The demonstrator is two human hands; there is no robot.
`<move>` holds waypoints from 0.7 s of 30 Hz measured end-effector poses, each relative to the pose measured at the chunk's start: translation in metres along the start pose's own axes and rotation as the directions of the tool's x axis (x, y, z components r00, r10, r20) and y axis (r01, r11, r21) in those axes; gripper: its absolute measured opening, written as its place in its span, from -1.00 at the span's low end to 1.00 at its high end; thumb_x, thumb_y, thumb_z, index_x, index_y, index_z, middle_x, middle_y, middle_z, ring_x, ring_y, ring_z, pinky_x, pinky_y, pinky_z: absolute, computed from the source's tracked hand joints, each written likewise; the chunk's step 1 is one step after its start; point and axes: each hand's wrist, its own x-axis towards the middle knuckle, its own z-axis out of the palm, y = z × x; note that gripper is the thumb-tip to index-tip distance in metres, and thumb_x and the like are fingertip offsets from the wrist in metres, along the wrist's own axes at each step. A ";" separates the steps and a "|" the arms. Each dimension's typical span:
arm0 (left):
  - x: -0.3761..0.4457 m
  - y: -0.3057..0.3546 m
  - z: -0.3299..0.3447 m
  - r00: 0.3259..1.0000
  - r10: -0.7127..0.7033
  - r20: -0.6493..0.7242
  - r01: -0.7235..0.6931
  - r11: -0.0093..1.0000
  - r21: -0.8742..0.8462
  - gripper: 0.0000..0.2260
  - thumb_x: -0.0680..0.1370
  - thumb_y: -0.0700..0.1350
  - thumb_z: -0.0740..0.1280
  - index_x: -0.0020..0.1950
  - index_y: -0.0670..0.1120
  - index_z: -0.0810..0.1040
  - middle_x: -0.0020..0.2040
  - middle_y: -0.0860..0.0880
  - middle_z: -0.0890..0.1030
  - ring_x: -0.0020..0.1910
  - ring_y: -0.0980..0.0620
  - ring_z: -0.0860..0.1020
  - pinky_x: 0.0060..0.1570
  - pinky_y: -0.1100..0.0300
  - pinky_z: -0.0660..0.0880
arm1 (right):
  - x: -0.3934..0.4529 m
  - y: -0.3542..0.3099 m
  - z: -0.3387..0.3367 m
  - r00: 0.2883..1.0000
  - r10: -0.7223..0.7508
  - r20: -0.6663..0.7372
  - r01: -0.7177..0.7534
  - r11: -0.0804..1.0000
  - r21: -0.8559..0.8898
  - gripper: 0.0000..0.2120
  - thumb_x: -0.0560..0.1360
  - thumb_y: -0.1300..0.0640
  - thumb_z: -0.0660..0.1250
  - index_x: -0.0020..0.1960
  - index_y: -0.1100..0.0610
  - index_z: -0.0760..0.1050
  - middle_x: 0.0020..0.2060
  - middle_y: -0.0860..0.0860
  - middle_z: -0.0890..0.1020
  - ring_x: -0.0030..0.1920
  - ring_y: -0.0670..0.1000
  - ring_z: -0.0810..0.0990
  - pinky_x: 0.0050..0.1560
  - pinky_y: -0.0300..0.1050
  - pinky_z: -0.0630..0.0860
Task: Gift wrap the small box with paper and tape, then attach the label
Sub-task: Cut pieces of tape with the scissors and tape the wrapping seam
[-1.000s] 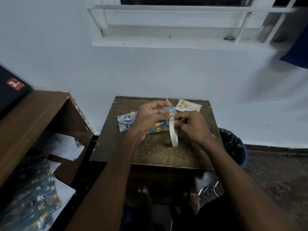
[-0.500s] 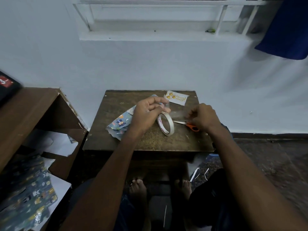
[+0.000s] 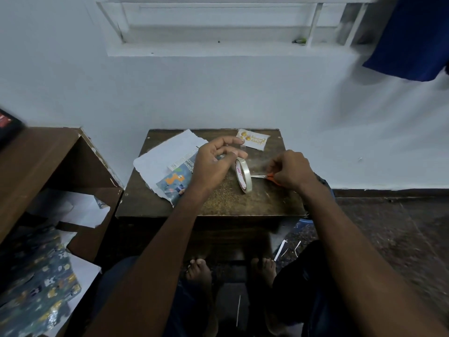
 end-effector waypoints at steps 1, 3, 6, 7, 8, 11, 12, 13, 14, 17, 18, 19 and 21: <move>0.000 0.001 0.000 1.000 0.002 -0.003 -0.002 1.000 0.003 -0.74 0.60 -0.33 0.34 0.15 -0.05 0.69 -0.12 0.02 0.78 -0.04 0.03 0.70 0.03 0.12 0.53 | 0.000 0.000 -0.001 1.000 -0.006 -0.003 0.006 1.000 0.001 -0.87 0.39 0.26 0.52 -0.11 0.07 0.73 -0.26 -0.06 0.62 -0.18 -0.04 0.52 -0.14 -0.21 0.35; 0.000 0.001 0.000 1.000 -0.001 -0.008 0.001 1.000 0.005 -0.74 0.59 -0.34 0.34 0.15 -0.05 0.69 -0.12 0.02 0.78 -0.01 0.02 0.72 0.08 0.16 0.54 | -0.001 -0.002 -0.001 1.000 -0.010 -0.010 0.010 1.000 -0.016 -0.85 0.39 0.30 0.49 -0.11 0.08 0.72 -0.25 -0.05 0.61 -0.16 -0.02 0.51 -0.10 -0.19 0.35; 0.000 0.001 -0.002 1.000 -0.008 -0.017 0.008 1.000 -0.002 -0.74 0.59 -0.33 0.34 0.14 -0.05 0.69 -0.12 0.01 0.78 0.06 0.08 0.71 0.24 0.04 0.55 | 0.000 -0.001 0.000 0.999 -0.001 -0.037 0.000 0.999 -0.034 -0.82 0.40 0.30 0.48 -0.05 0.10 0.73 -0.16 0.02 0.68 -0.13 0.00 0.51 -0.07 -0.17 0.40; 0.000 0.000 -0.002 1.000 -0.005 -0.019 0.005 1.000 0.002 -0.75 0.59 -0.32 0.34 0.14 -0.05 0.69 -0.12 0.02 0.78 0.11 0.10 0.70 0.29 0.00 0.54 | 0.000 0.000 -0.001 0.999 0.006 -0.041 -0.007 0.999 -0.043 -0.82 0.40 0.28 0.48 -0.03 0.09 0.73 -0.12 0.04 0.70 -0.12 0.03 0.54 -0.06 -0.14 0.46; 0.000 0.000 -0.002 1.000 -0.002 -0.021 0.002 1.000 0.005 -0.75 0.59 -0.31 0.34 0.14 -0.04 0.69 -0.12 0.02 0.78 0.15 0.11 0.69 0.32 -0.04 0.53 | -0.001 0.000 0.000 0.999 0.012 -0.039 -0.015 0.998 -0.068 -0.83 0.41 0.24 0.50 -0.03 0.07 0.73 -0.09 0.05 0.71 -0.09 0.06 0.57 -0.04 -0.10 0.51; 0.001 -0.001 -0.003 1.000 0.003 -0.025 -0.003 1.000 0.013 -0.76 0.59 -0.30 0.35 0.15 -0.04 0.69 -0.12 0.04 0.78 0.18 0.12 0.68 0.37 -0.09 0.51 | -0.001 0.002 0.004 0.999 0.024 -0.029 -0.028 0.987 -0.158 -0.87 0.45 0.11 0.54 -0.01 0.00 0.71 -0.03 0.05 0.70 0.04 0.13 0.63 -0.02 -0.02 0.58; 0.001 -0.002 -0.003 1.000 0.002 -0.025 -0.001 1.000 0.013 -0.76 0.59 -0.30 0.35 0.15 -0.05 0.69 -0.12 0.04 0.78 0.19 0.13 0.67 0.38 -0.10 0.51 | -0.002 0.000 0.006 0.999 0.025 -0.036 -0.031 0.982 -0.184 -0.86 0.46 0.07 0.54 0.02 0.00 0.70 -0.01 0.05 0.69 0.07 0.14 0.63 -0.02 -0.01 0.58; 0.001 -0.001 -0.003 1.000 -0.002 -0.026 0.002 1.000 0.013 -0.76 0.59 -0.30 0.35 0.15 -0.05 0.69 -0.11 0.05 0.78 0.20 0.14 0.67 0.38 -0.10 0.50 | -0.002 -0.001 0.008 0.999 0.023 -0.041 -0.032 0.976 -0.214 -0.83 0.47 0.05 0.54 0.05 0.02 0.69 0.01 0.06 0.68 0.09 0.15 0.62 -0.01 0.01 0.58; 0.001 -0.001 -0.003 1.000 -0.008 -0.028 0.008 1.000 0.012 -0.76 0.59 -0.31 0.35 0.15 -0.05 0.69 -0.11 0.05 0.78 0.20 0.16 0.67 0.39 -0.11 0.50 | -0.002 -0.003 0.010 0.999 0.019 -0.039 -0.028 0.969 -0.244 -0.81 0.49 0.04 0.52 0.09 0.04 0.67 0.03 0.08 0.68 0.12 0.17 0.61 0.01 0.04 0.60; 0.002 -0.002 -0.003 0.999 -0.030 -0.038 0.030 1.000 -0.001 -0.77 0.59 -0.30 0.37 0.13 -0.02 0.70 -0.12 0.06 0.78 0.20 0.18 0.66 0.41 -0.14 0.48 | -0.002 -0.006 0.016 1.000 0.002 0.000 -0.001 0.946 -0.325 -0.78 0.55 0.10 0.44 0.19 0.08 0.59 0.13 0.13 0.64 0.20 0.19 0.56 0.06 0.07 0.57; 0.002 -0.003 -0.003 0.999 -0.035 -0.039 0.034 0.999 -0.008 -0.77 0.58 -0.29 0.37 0.12 -0.01 0.70 -0.12 0.05 0.78 0.21 0.17 0.66 0.41 -0.16 0.48 | -0.002 -0.007 0.017 1.000 -0.003 0.015 0.008 0.940 -0.341 -0.76 0.57 0.12 0.43 0.22 0.08 0.56 0.16 0.13 0.62 0.22 0.20 0.54 0.08 0.07 0.54; 0.002 -0.004 -0.004 0.999 -0.038 -0.040 0.037 0.999 -0.014 -0.77 0.58 -0.28 0.38 0.12 0.00 0.70 -0.12 0.05 0.78 0.23 0.15 0.66 0.42 -0.17 0.47 | -0.002 -0.008 0.018 1.000 -0.007 0.028 0.017 0.938 -0.348 -0.74 0.57 0.14 0.43 0.24 0.08 0.53 0.18 0.13 0.60 0.23 0.21 0.53 0.08 0.07 0.53; 0.003 -0.005 -0.006 0.999 -0.039 -0.039 0.038 0.999 -0.021 -0.76 0.58 -0.29 0.37 0.12 0.01 0.69 -0.11 0.05 0.78 0.24 0.11 0.66 0.40 -0.13 0.48 | -0.002 -0.009 0.017 0.999 -0.014 0.032 0.024 0.937 -0.349 -0.72 0.56 0.16 0.44 0.25 0.07 0.50 0.20 0.13 0.57 0.21 0.22 0.55 0.09 0.08 0.52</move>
